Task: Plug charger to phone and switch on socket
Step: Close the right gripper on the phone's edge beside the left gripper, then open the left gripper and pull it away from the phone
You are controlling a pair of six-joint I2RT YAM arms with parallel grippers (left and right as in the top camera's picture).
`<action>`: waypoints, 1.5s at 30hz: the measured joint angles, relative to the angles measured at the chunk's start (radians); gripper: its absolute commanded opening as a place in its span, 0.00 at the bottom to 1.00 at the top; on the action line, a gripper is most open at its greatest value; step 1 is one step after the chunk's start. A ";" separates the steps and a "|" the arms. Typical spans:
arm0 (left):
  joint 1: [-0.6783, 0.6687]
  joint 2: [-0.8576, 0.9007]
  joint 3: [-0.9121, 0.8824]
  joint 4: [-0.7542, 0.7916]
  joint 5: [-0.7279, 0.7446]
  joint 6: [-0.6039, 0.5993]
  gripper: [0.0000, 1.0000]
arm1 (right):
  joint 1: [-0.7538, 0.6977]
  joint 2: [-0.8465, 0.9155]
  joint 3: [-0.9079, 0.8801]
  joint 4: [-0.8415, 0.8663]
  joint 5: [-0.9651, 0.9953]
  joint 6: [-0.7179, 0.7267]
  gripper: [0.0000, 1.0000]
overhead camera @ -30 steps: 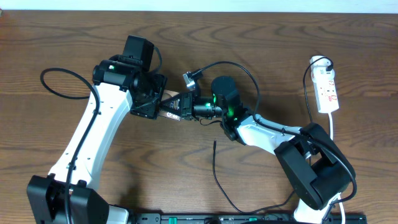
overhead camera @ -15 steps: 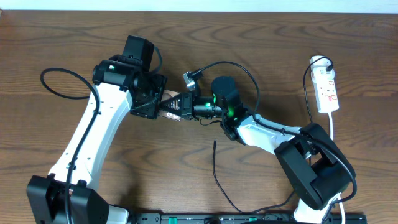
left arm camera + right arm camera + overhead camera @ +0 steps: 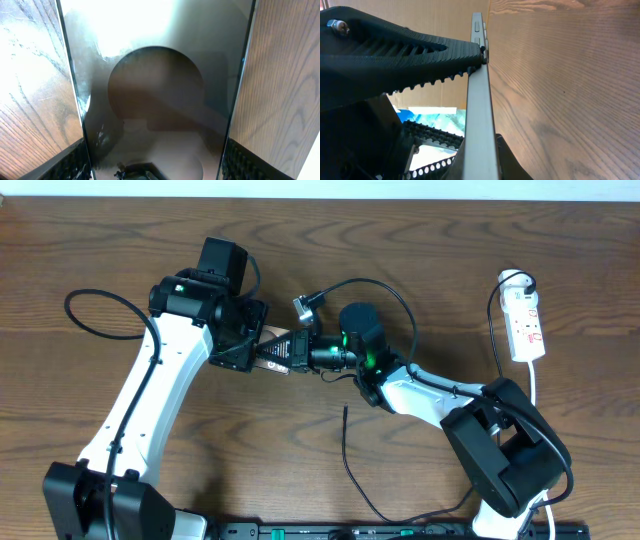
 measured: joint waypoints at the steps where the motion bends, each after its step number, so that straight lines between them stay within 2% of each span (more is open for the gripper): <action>1: 0.000 0.000 0.000 0.000 0.000 0.000 0.08 | 0.000 0.000 0.000 0.000 0.000 0.000 0.01; 2: 0.000 0.000 0.000 0.000 0.000 0.000 0.10 | 0.000 0.000 0.000 0.000 0.000 0.000 0.01; 3: 0.000 0.000 0.000 0.000 0.000 0.000 0.23 | 0.000 0.000 0.000 0.000 0.000 0.001 0.01; 7: 0.000 0.000 0.000 0.000 0.000 0.000 0.57 | 0.000 0.000 0.000 -0.001 0.000 0.001 0.01; 8: 0.000 0.000 0.000 0.000 0.000 0.000 0.73 | 0.000 0.000 0.000 -0.001 0.000 0.002 0.01; 10: 0.000 0.000 0.000 0.000 0.000 0.001 0.79 | 0.000 0.000 0.000 -0.001 0.000 0.002 0.01; 14: 0.000 0.000 0.000 0.005 0.002 0.012 0.81 | -0.006 0.001 0.000 -0.003 -0.002 0.016 0.01; 16: 0.000 0.000 0.000 0.013 0.010 0.019 0.87 | -0.014 0.001 0.000 -0.004 -0.009 0.020 0.01; 22: 0.024 0.000 0.000 0.026 0.055 0.072 0.88 | -0.089 0.005 0.000 -0.011 -0.027 0.023 0.01; 32: 0.160 0.000 0.000 0.071 0.251 0.310 0.88 | -0.201 0.005 0.000 -0.013 -0.035 0.049 0.01; 36: 0.203 0.000 0.000 0.150 0.311 0.460 0.88 | -0.234 0.005 0.000 -0.013 -0.033 0.132 0.01; 40: 0.241 0.000 0.000 0.301 0.451 0.581 0.88 | -0.261 0.005 0.000 -0.011 -0.002 0.287 0.01; 45: 0.287 0.000 0.000 0.414 0.600 0.638 0.88 | -0.274 0.006 0.000 0.055 0.058 0.473 0.01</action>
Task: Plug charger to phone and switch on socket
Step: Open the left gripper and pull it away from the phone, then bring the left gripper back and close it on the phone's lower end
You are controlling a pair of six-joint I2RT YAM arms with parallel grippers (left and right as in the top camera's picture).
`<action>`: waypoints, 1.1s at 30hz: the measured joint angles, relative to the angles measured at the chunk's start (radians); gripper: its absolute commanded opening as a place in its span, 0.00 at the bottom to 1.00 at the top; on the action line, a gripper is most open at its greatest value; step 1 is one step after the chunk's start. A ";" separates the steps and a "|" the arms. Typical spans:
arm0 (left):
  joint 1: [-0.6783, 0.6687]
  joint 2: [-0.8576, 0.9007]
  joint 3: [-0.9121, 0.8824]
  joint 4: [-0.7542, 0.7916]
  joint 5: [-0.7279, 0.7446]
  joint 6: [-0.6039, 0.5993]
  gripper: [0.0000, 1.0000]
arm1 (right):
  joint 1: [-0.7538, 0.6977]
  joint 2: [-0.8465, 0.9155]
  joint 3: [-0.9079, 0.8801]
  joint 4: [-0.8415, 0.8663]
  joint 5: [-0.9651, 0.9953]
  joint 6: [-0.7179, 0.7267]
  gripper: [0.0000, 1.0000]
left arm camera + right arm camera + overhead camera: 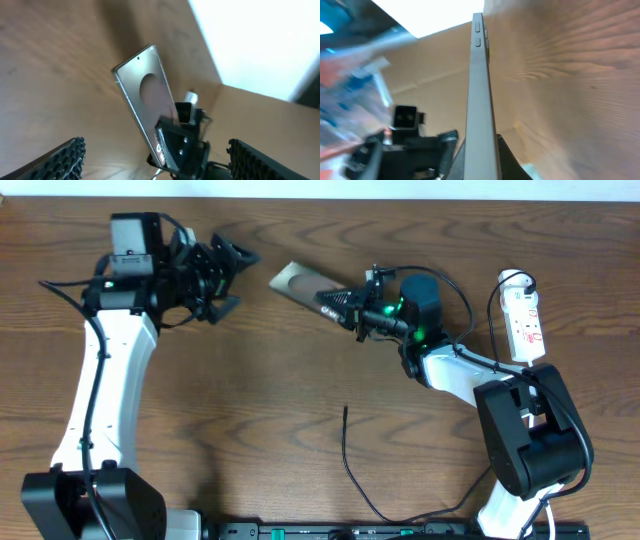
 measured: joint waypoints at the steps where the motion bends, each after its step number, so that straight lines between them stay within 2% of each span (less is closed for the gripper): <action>1: 0.011 0.000 0.000 0.010 0.024 0.004 0.88 | 0.000 0.000 0.000 0.026 0.014 0.031 0.01; 5: 0.044 0.000 -0.009 0.062 0.083 0.007 0.88 | 0.000 0.000 0.000 0.115 0.081 0.110 0.01; 9: 0.061 0.000 -0.078 0.188 0.113 -0.029 0.89 | 0.000 0.000 0.000 0.178 0.156 0.153 0.01; 17: 0.061 0.000 -0.338 0.747 0.175 -0.240 0.89 | 0.000 0.000 0.000 0.214 0.230 0.201 0.01; 19: 0.060 0.000 -0.385 0.823 0.180 -0.288 0.89 | 0.001 0.000 0.000 0.216 0.236 0.204 0.01; 23: 0.044 0.000 -0.450 0.919 0.183 -0.360 0.89 | 0.013 0.000 0.000 0.216 0.254 0.204 0.01; 33: -0.014 0.000 -0.460 1.076 0.179 -0.455 0.89 | 0.113 0.000 0.000 0.217 0.284 0.203 0.01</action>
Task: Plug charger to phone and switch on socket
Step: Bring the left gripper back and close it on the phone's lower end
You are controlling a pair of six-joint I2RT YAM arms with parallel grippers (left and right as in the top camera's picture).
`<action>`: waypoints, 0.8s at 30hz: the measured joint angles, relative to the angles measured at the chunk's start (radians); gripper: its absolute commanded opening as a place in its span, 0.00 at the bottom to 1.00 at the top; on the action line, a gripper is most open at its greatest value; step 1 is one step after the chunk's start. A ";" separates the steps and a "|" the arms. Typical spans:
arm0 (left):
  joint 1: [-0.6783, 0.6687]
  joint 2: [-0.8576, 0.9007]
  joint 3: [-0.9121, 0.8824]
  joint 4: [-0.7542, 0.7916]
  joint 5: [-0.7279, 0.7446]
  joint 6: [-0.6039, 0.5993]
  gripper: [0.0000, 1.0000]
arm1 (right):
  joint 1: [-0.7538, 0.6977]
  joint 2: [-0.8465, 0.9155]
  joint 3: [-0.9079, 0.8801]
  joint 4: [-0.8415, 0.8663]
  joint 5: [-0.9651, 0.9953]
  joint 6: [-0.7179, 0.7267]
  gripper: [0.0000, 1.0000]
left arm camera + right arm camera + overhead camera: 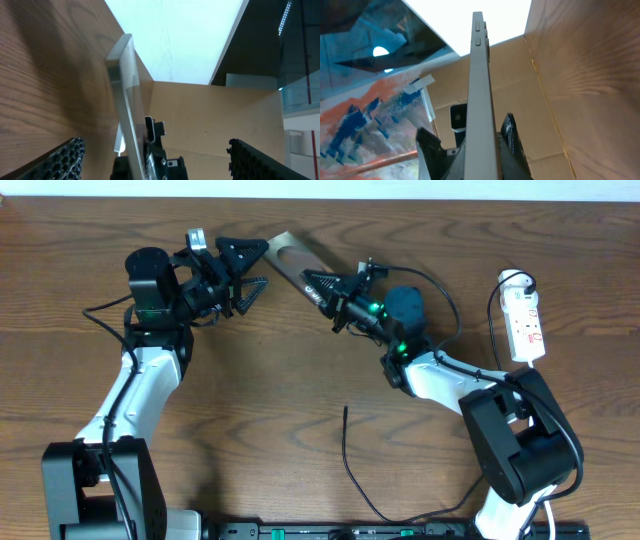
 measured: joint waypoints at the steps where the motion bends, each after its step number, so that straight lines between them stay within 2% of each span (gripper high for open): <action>1: 0.000 0.000 0.000 0.000 0.000 -0.004 0.89 | 0.005 0.000 0.000 0.000 0.000 0.000 0.01; 13: 0.000 0.008 -0.001 -0.002 -0.007 0.014 0.89 | 0.047 0.000 0.000 0.008 0.003 -0.005 0.01; 24: 0.000 0.124 -0.006 0.000 -0.014 -0.012 0.89 | 0.086 0.000 0.000 0.018 0.002 -0.021 0.01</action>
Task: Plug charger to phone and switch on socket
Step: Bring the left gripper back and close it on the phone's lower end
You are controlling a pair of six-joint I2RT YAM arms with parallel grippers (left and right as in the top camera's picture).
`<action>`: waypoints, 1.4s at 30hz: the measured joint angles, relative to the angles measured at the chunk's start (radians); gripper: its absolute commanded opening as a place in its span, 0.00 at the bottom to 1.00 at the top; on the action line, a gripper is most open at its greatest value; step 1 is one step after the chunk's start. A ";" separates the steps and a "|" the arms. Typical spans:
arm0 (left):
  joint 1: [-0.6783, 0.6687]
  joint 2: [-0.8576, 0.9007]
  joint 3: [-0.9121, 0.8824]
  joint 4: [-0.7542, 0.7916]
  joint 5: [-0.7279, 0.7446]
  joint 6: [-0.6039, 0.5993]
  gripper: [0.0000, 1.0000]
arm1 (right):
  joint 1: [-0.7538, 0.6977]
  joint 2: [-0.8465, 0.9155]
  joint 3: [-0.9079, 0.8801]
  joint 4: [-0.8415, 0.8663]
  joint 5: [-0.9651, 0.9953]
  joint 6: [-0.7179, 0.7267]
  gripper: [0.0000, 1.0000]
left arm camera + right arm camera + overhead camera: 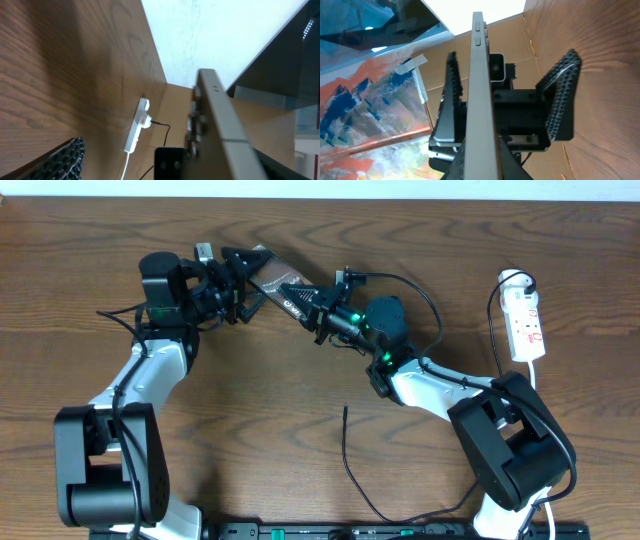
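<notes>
The phone (275, 278), a slim slab with a tan back, is held off the table at the back, edge-on in the right wrist view (480, 85). My right gripper (303, 300) is shut on its near end. My left gripper (245, 277) is open, and the phone's far end lies between its ribbed fingers (559, 95) without touching them. The left wrist view shows the phone's edge (220, 130) close up. The black charger cable (347, 455) lies loose on the table in front. The white socket strip (525, 310) lies at the far right.
The socket strip's white cord (535, 385) runs down the right side past the right arm's base (505, 450). A black cable (420, 310) loops over the right arm. The table's back edge (400, 198) is close behind the phone.
The right gripper has brought the phone to the left. Its far end, which was beside the open left gripper, is now between that gripper's fingers. The left arm shifted slightly.
At first both grippers were on the phone at the table's middle. Then the left gripper was open and off at the back left, while the right held the phone up at the back. The two then came closer, and now the phone's end is between the left fingers.
</notes>
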 measured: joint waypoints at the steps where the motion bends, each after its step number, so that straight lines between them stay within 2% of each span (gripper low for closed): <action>1: 0.000 0.001 -0.003 0.006 0.000 -0.002 0.89 | 0.000 0.000 0.000 0.000 0.000 -0.002 0.01; 11: 0.000 0.001 -0.005 0.150 0.000 -0.077 0.89 | 0.000 0.000 0.000 0.002 0.000 0.000 0.01; 21: 0.000 0.001 -0.005 0.154 0.000 -0.097 0.89 | 0.010 0.000 0.000 0.027 -0.005 0.052 0.01; 30: 0.000 0.001 -0.005 0.154 0.000 -0.102 0.89 | 0.010 0.000 0.000 -0.034 -0.023 0.080 0.01; 42: 0.000 0.001 -0.005 0.120 0.000 -0.089 0.89 | 0.010 0.000 0.000 -0.030 -0.030 0.082 0.01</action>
